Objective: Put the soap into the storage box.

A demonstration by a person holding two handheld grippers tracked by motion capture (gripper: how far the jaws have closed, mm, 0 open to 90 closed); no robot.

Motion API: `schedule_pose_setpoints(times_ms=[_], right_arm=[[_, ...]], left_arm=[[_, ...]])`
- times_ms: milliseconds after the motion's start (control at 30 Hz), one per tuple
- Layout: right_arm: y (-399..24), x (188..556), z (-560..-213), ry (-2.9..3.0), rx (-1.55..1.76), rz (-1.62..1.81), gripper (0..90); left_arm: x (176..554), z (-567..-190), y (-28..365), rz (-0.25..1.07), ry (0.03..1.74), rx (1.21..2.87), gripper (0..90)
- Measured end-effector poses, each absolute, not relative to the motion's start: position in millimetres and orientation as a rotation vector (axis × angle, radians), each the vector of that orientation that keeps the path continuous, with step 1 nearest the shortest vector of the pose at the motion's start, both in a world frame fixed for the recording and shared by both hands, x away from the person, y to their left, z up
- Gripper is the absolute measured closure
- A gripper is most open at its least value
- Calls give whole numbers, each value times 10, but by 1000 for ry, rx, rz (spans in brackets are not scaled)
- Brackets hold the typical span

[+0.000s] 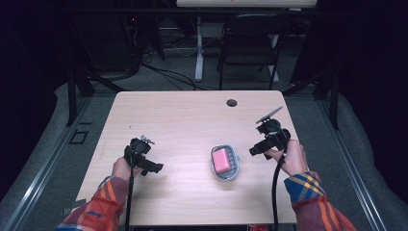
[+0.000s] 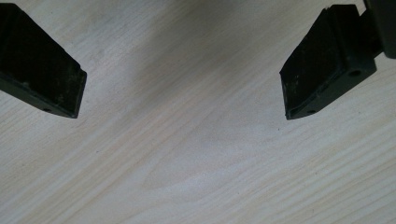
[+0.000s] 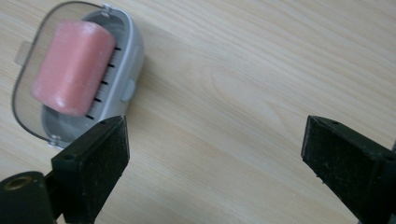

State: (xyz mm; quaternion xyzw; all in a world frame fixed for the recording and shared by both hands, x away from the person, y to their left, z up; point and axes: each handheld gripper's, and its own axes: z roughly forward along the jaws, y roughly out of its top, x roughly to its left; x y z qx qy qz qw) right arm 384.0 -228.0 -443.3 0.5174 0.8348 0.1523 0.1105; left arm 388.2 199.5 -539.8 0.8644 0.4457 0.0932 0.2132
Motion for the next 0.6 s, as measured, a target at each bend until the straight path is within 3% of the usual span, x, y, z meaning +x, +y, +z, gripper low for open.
schedule_pose_setpoints(times_ms=[600], right_arm=[[-2891, 3455, -4830, 2328, 1547, 509, 48]], left_arm=[[3887, -5417, 1989, 249, 1234, 2415, 2]])
